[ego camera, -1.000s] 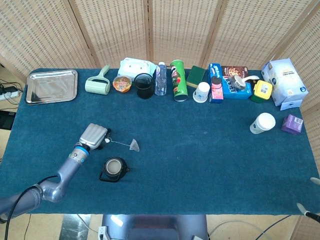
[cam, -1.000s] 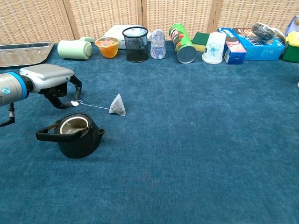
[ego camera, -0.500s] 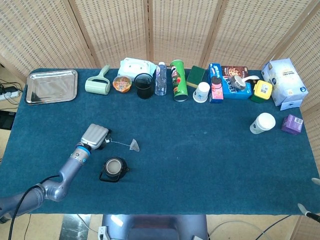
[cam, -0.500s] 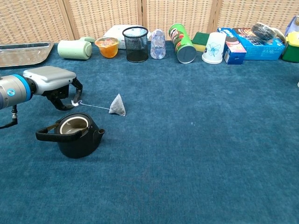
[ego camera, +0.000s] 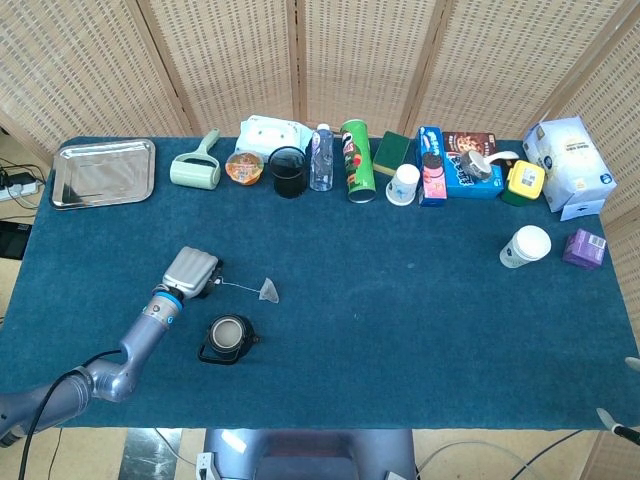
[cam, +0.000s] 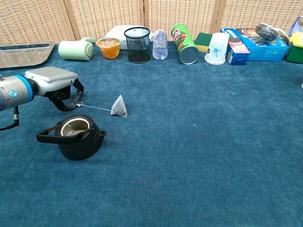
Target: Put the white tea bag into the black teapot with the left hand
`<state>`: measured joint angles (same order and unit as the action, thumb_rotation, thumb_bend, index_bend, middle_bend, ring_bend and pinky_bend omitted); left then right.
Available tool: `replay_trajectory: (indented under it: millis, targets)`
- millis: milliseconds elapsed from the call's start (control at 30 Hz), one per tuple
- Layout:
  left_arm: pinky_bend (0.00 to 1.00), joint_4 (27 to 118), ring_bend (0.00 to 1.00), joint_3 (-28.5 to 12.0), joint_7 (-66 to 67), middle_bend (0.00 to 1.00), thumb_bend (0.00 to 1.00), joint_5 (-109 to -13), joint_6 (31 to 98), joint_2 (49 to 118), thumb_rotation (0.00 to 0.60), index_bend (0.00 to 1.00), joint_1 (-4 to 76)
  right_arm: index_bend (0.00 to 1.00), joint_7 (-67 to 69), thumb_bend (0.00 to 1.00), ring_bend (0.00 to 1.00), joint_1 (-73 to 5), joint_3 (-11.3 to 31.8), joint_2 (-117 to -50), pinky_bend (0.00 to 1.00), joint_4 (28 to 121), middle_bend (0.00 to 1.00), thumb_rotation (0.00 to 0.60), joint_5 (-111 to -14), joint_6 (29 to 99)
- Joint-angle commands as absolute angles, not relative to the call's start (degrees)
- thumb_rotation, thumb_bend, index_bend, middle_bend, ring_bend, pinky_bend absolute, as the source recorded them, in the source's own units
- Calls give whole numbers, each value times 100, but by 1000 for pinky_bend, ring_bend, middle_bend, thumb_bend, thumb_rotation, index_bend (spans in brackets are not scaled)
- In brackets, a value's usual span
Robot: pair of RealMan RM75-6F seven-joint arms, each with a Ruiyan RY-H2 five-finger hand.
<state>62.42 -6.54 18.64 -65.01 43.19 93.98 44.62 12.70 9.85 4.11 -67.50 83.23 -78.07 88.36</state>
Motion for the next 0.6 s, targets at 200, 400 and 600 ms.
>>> replay_trajectory:
  millis: [200, 400, 600]
  targets:
    - [950, 6346, 1000, -674, 1888, 1000, 494, -6433, 4342, 9336, 600, 613, 4462, 248, 1311, 186, 191, 998, 410, -6763, 154, 8298, 272, 600, -7817, 8836]
    - [950, 6632, 1000, -727, 1737, 1000, 509, -6460, 4511, 9144, 600, 644, 4382, 249, 1328, 185, 191, 984, 410, -6779, 154, 8276, 273, 600, -7843, 8817]
    - [950, 7015, 1000, -774, 1487, 1000, 514, -6513, 4682, 8886, 600, 654, 4265, 248, 1348, 186, 191, 959, 407, -6799, 154, 8248, 273, 600, -7879, 8793]
